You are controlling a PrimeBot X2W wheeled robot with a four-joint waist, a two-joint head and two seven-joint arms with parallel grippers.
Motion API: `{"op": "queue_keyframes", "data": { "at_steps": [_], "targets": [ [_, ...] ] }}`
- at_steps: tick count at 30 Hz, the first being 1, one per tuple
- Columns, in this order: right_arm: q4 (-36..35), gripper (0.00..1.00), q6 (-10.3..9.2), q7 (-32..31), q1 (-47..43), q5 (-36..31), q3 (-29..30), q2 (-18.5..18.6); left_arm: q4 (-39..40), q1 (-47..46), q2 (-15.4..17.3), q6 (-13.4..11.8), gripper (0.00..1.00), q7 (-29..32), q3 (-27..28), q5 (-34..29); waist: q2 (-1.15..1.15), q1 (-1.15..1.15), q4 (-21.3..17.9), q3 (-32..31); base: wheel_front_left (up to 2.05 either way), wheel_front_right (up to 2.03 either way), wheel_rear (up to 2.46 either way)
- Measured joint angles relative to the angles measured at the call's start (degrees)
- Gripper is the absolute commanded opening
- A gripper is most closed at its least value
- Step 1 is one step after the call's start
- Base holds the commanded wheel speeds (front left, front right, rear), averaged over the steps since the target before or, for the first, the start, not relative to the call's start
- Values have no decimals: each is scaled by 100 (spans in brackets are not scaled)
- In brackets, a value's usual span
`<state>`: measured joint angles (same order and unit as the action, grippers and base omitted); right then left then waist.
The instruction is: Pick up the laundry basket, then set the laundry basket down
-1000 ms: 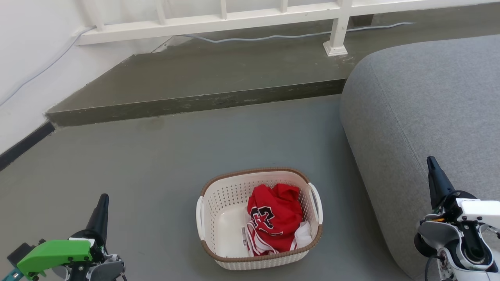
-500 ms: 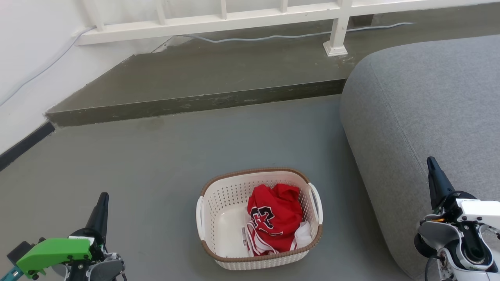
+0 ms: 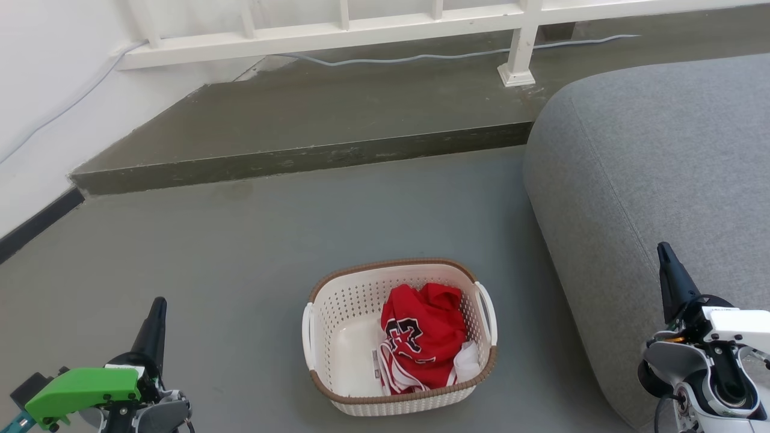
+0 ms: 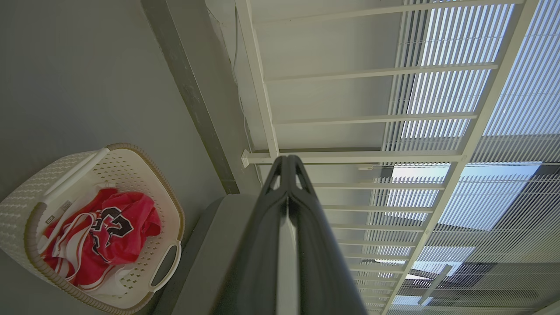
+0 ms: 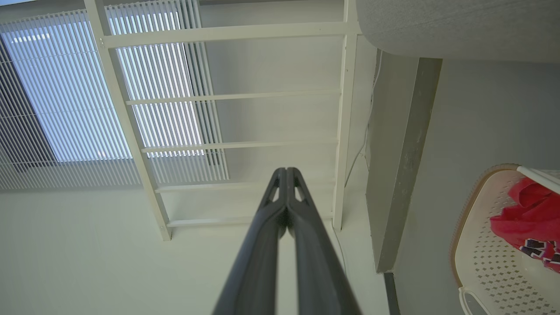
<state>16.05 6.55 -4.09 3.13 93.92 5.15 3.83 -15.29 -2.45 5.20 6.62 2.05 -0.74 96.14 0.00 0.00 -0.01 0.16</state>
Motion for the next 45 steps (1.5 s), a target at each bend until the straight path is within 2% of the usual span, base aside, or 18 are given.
{"op": "queue_keyframes", "data": {
  "at_steps": [45],
  "targets": [
    [14,0,0,-7,3,0,11,-3,-56,-27,-2,38,0,19,27,0,0,0,0,-2,0,0,0]
  ]
}}
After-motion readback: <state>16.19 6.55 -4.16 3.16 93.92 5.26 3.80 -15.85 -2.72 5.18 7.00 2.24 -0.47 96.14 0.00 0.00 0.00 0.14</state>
